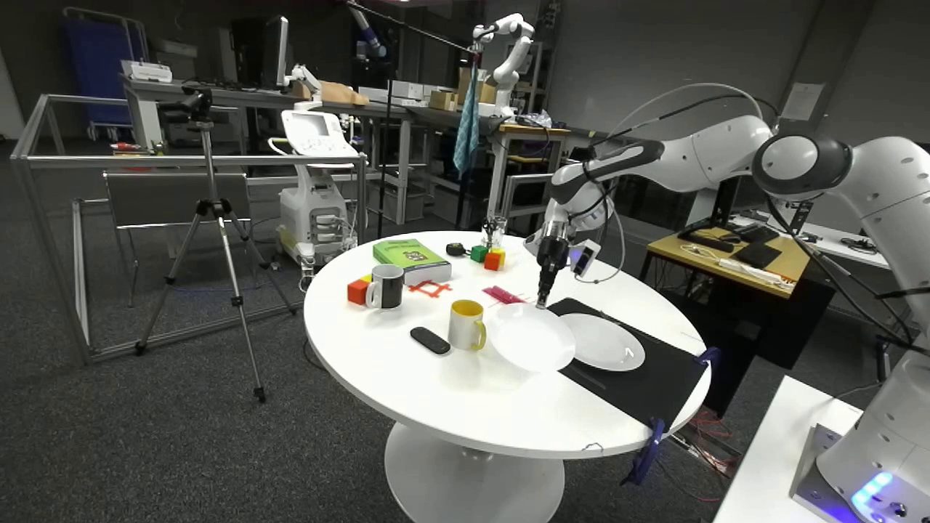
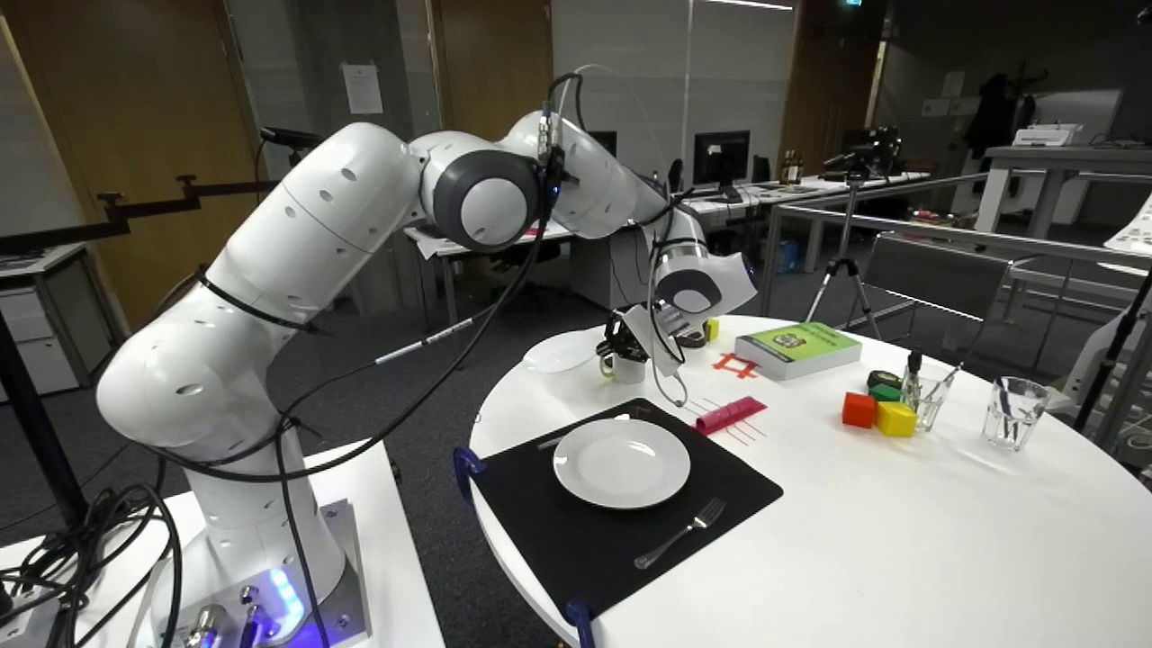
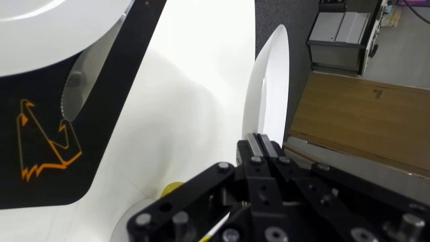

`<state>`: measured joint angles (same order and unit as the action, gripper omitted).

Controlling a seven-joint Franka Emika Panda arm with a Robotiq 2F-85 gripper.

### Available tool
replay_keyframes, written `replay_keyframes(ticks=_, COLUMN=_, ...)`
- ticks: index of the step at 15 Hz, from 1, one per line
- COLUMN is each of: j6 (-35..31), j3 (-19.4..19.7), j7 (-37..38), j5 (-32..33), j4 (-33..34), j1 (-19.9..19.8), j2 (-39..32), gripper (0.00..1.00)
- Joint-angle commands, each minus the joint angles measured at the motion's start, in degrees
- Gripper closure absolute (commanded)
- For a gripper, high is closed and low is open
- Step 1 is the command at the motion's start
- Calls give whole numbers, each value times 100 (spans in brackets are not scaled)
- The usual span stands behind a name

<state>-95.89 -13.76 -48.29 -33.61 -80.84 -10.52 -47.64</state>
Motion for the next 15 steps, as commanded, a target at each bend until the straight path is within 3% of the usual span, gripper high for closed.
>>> replay_keyframes(ticks=1, j6=-314, j3=189, j7=318, j5=-242, j4=-1251, j1=1, j2=1182, gripper=99)
replay_keyframes(ticks=8, j6=-821, j3=620, j7=362, j5=-431, j4=-2613, j1=-29, j2=2414, gripper=99)
replay_keyframes(ticks=15, j6=-1187, j3=1268, j7=37, j5=-1105, j4=-3759, j1=-149, j2=3296, gripper=99)
